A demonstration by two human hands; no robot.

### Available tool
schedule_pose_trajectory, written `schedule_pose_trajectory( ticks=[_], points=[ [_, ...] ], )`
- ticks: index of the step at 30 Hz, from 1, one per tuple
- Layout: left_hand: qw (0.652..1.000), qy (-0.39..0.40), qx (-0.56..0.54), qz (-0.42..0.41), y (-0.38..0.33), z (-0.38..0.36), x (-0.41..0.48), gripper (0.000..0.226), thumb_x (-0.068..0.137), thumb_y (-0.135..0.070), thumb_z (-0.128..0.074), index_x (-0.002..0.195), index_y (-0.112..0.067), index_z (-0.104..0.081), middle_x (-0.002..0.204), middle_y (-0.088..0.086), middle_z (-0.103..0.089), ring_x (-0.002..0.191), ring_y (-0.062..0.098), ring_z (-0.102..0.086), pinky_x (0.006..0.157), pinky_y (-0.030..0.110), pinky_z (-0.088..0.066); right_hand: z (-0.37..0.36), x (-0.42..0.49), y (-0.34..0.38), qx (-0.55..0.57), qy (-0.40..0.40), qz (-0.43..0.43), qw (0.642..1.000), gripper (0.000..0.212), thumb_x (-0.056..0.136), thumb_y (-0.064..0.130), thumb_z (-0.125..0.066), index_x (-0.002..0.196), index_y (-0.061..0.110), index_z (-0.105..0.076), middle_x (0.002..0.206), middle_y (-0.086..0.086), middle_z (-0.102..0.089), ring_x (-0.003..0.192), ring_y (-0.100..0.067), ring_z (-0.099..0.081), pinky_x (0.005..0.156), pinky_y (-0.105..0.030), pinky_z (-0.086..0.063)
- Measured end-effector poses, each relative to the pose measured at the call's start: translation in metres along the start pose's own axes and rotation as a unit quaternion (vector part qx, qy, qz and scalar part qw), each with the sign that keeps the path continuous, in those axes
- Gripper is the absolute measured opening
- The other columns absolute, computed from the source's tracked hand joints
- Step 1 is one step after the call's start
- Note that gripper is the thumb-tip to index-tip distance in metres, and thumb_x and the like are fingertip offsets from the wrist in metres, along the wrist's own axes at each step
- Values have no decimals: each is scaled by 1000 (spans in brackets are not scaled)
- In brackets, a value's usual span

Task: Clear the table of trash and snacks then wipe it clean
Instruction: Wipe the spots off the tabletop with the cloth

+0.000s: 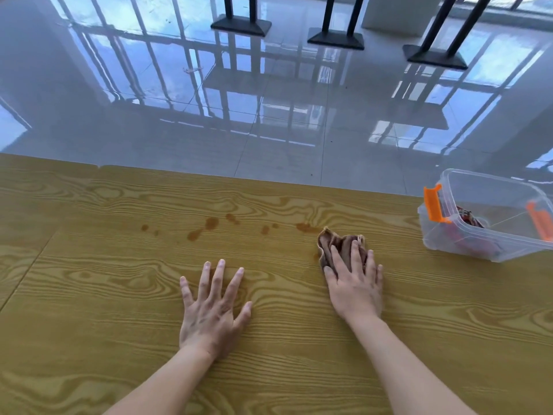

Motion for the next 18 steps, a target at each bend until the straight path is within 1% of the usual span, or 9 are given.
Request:
schedule_pose_trajectory(
  ticks=[3,4,6,8,12,13,14,16,18],
  points=[
    [1000,7,1,4,-1,3,0,71,89,-70,-28,152,-39,-20,162,4,-16,150,27,-5,112,69,-6,-12,-46,33,-18,13,143,989,56,101,55,-15,151,49,10,159,10,31,147,-24,27,120,-48,9],
    [1000,5,1,3,-2,3,-1,71,89,-70,-29,152,-38,-21,162,5,-16,150,28,-5,112,69,-6,-15,-70,34,-26,5,198,980,58,102,53,-20,152,46,7,161,10,26,149,-24,22,120,-49,4],
    [1000,4,-3,2,0,3,-2,71,89,-70,-30,152,-38,-21,162,4,-17,150,28,-6,113,69,-6,-19,-103,20,-36,-11,266,963,59,100,51,-30,156,38,-12,166,6,5,152,-25,3,118,-49,-10],
    [1000,0,-5,0,1,3,-1,71,89,-69,-31,152,-38,-22,162,4,-17,150,27,-6,113,69,-6,-18,-86,-8,-58,-19,236,970,61,99,54,-27,156,33,-18,166,4,1,152,-24,-1,119,-48,-14],
    [1000,-8,-11,-1,-1,4,1,71,87,-69,-34,150,-38,-26,161,4,-21,149,27,-10,112,69,-7,5,8,-27,13,-9,-13,1000,62,98,57,-11,156,36,-2,164,0,18,151,-28,11,122,-49,0],
    [1000,-9,-11,0,0,4,0,71,87,-69,-34,150,-38,-26,161,4,-21,149,27,-10,113,68,-7,9,17,-15,14,-3,-26,1000,59,100,56,-13,155,39,-1,164,-1,19,150,-30,14,121,-51,2],
    [1000,-7,-11,0,1,4,-1,71,87,-69,-34,150,-38,-26,161,4,-21,149,27,-9,113,68,-7,6,12,0,7,0,10,1000,56,101,54,-13,154,43,3,163,-1,22,149,-31,18,120,-52,4],
    [1000,-7,-12,0,1,5,-2,71,87,-69,-35,150,-39,-26,161,4,-21,149,26,-9,112,69,-9,-3,-31,28,-8,5,157,988,53,103,51,-16,151,50,6,162,3,26,148,-29,24,120,-52,7],
    [1000,-11,-10,6,0,6,-1,71,87,-69,-35,150,-39,-26,161,3,-22,149,26,-9,112,68,-9,-8,-83,26,-27,-13,284,958,54,101,49,-31,153,46,-16,165,5,11,152,-27,9,119,-50,-4]
  ],
)
Point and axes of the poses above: each hand's wrist, its own x-axis towards the middle knuckle, its own z-axis out of the back of the hand, y = z × x, the point moved 6 cm from there along x, towards the middle knuckle
